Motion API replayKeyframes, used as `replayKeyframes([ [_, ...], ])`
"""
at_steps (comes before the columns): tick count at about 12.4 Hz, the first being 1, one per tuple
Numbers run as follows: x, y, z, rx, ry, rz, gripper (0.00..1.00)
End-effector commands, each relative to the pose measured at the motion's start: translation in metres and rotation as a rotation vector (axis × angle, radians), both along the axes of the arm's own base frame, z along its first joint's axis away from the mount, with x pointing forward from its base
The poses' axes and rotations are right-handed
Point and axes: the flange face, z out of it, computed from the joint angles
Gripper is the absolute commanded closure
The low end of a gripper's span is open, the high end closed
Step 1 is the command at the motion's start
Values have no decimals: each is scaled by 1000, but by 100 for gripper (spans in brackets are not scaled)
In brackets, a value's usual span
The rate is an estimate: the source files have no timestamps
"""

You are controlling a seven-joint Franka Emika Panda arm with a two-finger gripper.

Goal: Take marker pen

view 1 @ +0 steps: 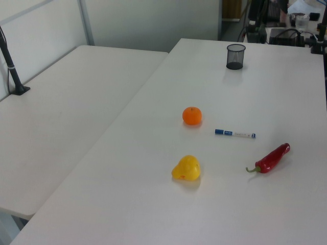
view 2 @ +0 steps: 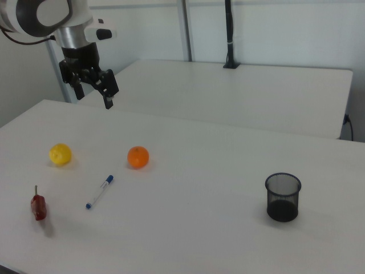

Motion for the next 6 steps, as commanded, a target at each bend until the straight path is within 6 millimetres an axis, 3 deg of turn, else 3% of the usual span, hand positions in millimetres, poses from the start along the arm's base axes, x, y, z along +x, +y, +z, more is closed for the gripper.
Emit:
replayKeyframes([
  [1, 8, 2, -9, -38, -46, 54, 0],
  [6, 11, 4, -12, -39, -46, 52, 0],
])
